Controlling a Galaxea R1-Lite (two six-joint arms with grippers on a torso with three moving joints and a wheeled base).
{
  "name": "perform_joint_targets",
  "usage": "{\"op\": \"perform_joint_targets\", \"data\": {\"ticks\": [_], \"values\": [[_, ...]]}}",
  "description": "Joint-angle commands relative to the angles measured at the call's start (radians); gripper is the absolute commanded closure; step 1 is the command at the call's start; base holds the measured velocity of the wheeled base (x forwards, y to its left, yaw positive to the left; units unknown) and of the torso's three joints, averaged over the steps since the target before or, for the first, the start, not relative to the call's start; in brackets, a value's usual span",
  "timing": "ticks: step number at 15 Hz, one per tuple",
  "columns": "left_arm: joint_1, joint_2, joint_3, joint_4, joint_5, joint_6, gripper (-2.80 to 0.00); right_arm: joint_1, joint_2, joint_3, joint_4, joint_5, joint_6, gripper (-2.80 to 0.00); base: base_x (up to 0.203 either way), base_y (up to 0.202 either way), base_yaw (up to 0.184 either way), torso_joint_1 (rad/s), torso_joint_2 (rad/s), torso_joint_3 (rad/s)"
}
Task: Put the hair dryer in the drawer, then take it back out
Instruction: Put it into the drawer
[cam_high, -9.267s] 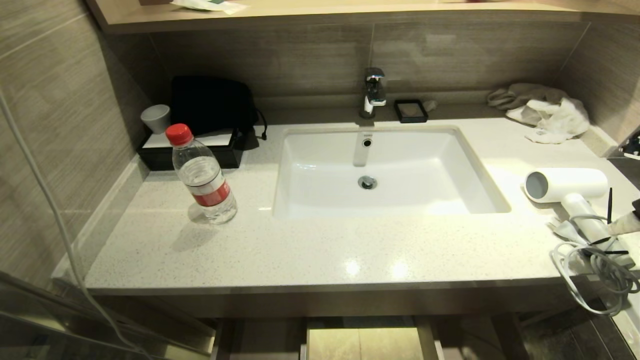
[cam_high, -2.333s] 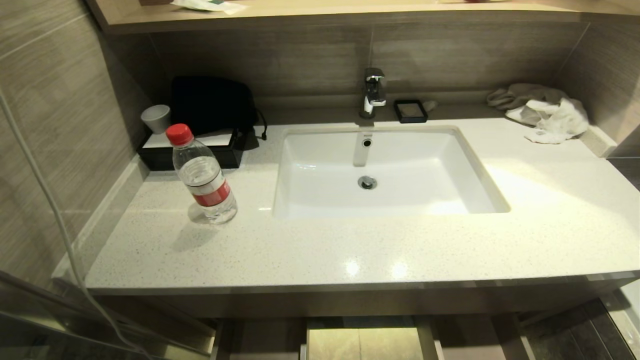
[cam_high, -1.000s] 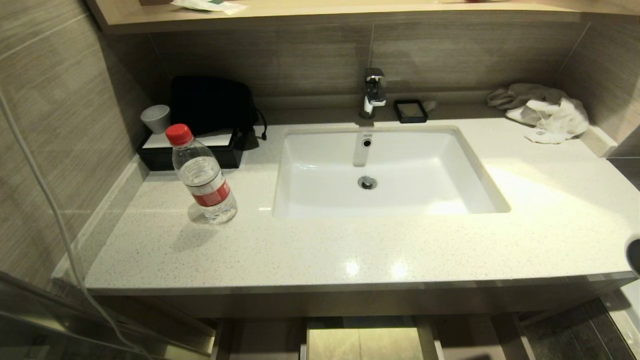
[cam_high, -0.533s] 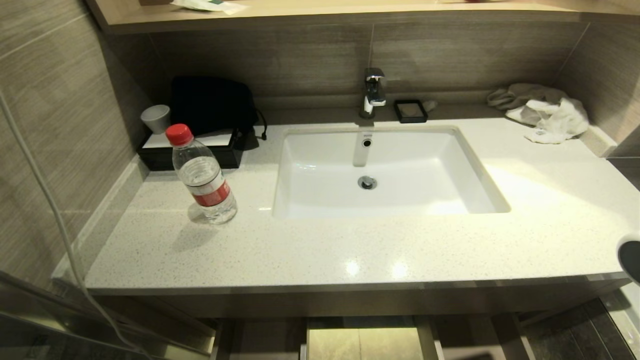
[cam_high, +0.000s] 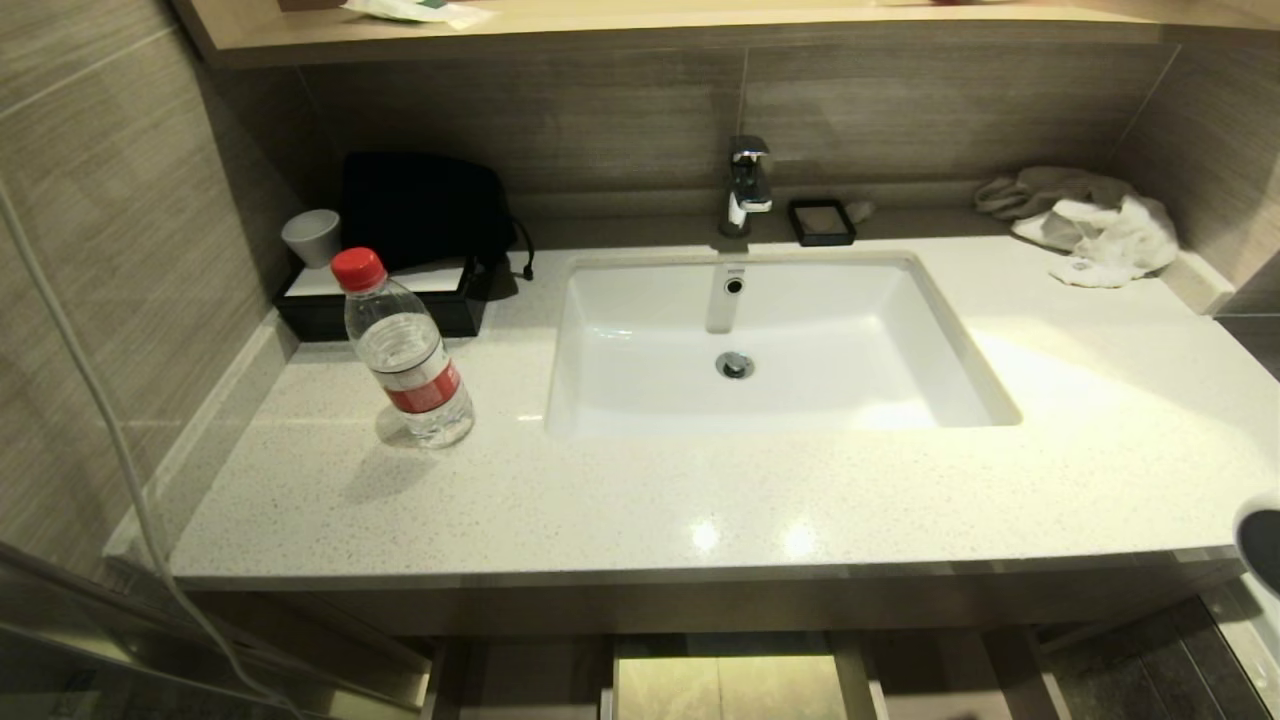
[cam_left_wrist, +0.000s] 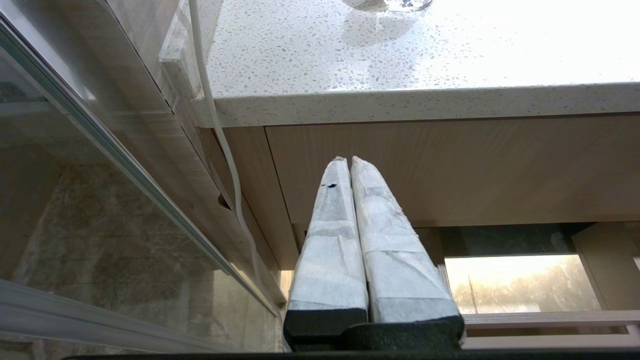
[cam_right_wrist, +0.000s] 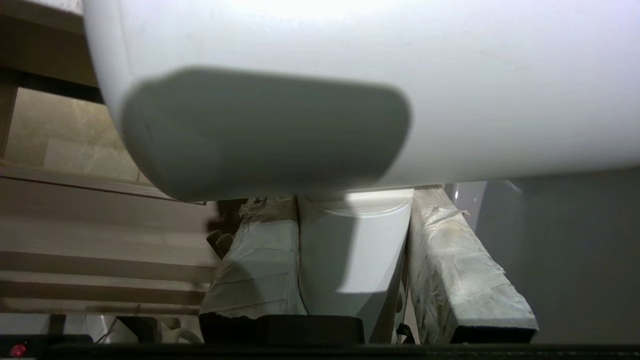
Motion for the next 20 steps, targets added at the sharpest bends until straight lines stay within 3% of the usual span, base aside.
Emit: {"op": "perform_joint_targets", "data": {"ticks": [1,5,20], "values": [[0.000,0.000,0.000,0.000,0.000,0.000,0.00,0.001,-0.142,-0.001,0.100,0.024,-0.003,0.00,0.000,0.000,0.000,0.000,0.00,0.000],[0.000,0.000,0.000,0.000,0.000,0.000,0.00,0.000,-0.302,-0.070,0.345,0.073,-0.001,0.00,0.000,0.000,0.000,0.000,0.00,0.000],[0.000,0.000,0.000,0.000,0.001,0.000,0.00,0.000,-0.292,-0.111,0.342,0.059,0.027,0.00,0.000,0.000,0.000,-0.015,0.05,0.034]]}}
